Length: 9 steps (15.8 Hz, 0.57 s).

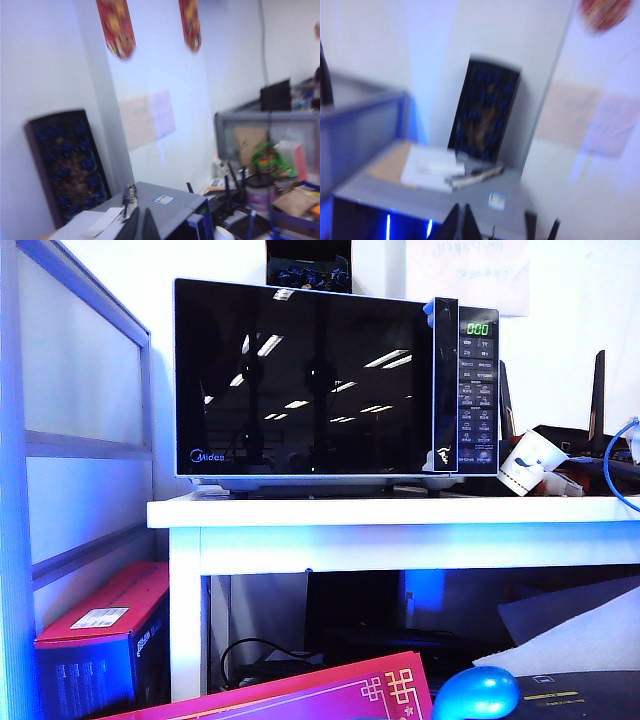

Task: Open the microwave door, place the orange inside the microwave, then close the microwave door.

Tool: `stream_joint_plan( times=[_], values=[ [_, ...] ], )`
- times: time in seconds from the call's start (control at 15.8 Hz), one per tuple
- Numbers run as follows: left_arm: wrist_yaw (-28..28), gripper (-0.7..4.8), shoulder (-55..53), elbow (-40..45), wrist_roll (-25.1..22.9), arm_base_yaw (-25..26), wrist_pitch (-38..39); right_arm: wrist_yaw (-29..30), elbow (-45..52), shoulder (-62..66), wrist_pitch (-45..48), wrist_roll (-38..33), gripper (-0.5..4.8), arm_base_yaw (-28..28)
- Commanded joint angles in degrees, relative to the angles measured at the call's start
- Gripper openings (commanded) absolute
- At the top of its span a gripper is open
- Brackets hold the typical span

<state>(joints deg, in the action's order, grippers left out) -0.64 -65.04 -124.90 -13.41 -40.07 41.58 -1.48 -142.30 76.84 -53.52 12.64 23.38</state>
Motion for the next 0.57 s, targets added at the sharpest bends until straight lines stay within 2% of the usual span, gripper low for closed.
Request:
stream_joint_plan(
  times=[0.06,0.13,0.25,0.44,0.57],
  values=[
    [0.02,-0.05,11.13,-0.09,0.33,0.15,8.04,6.36,-0.11,-6.32,-4.15,-0.59,-0.05,0.07],
    [0.02,-0.05,14.73,-0.09,0.33,0.15,9.64,9.33,-0.09,-8.46,-6.88,-0.59,-0.05,0.07],
    [-0.2,-0.05,20.09,-0.09,0.33,0.15,13.57,9.77,-0.02,-11.43,-12.63,-0.63,-0.05,0.07],
    [-0.59,-0.05,25.92,-0.07,0.35,0.17,23.63,9.75,0.04,-12.74,-21.18,-0.61,-0.05,0.04],
    [-0.39,-0.05,26.91,0.07,0.37,0.2,29.83,10.6,1.88,-13.09,-21.64,-0.42,-0.05,0.04]
  ],
)
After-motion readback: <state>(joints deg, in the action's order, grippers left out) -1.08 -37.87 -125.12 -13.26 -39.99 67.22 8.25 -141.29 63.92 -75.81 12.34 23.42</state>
